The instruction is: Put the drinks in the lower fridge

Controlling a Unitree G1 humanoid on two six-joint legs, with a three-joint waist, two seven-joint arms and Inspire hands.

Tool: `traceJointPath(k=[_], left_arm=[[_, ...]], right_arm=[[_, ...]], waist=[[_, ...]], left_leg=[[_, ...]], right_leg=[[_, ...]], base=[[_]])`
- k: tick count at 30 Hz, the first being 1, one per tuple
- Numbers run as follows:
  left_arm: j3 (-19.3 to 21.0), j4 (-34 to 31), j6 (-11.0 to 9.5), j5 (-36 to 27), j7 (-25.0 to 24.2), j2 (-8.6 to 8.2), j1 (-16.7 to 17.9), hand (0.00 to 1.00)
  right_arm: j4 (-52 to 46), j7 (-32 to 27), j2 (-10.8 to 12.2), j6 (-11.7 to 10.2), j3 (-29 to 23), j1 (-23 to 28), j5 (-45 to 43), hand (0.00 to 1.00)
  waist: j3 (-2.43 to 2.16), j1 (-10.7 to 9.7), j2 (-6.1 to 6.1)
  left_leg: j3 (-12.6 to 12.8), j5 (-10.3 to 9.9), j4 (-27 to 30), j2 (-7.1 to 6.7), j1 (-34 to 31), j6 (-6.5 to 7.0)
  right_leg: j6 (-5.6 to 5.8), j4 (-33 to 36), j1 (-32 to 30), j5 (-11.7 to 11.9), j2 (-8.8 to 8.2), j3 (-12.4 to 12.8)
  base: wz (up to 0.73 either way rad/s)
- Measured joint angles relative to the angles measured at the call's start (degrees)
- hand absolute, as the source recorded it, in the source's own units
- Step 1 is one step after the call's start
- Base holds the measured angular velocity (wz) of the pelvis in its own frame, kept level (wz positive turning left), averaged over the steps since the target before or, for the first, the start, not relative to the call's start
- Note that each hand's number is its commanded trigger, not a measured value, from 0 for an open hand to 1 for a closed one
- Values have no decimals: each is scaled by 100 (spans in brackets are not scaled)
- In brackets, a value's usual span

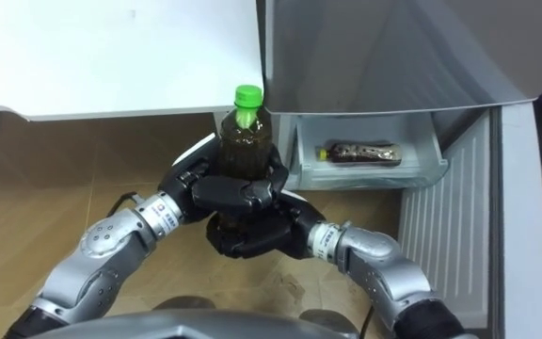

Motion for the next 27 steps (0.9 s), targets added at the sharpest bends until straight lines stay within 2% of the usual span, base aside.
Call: traceJointPath(k=[18, 27], left_arm=[[-17, -5, -9, 5, 5, -22, -25, 0], [-9, -219, -25, 9, 160, -13, -46, 0]], right_arm=[[1, -5, -3, 3, 56, 12, 125, 100], [0, 4, -2, -5, 117, 44, 534, 100]], waist=[[-1, -2, 25], [1, 31, 22]], left_leg=[[0, 0, -11, -2, 42, 0], [18, 0, -47, 0, 47, 0]], right_leg=[[0, 8, 21, 0, 2, 16], [0, -13, 30, 0, 8, 61]], base=[[0], [0]])
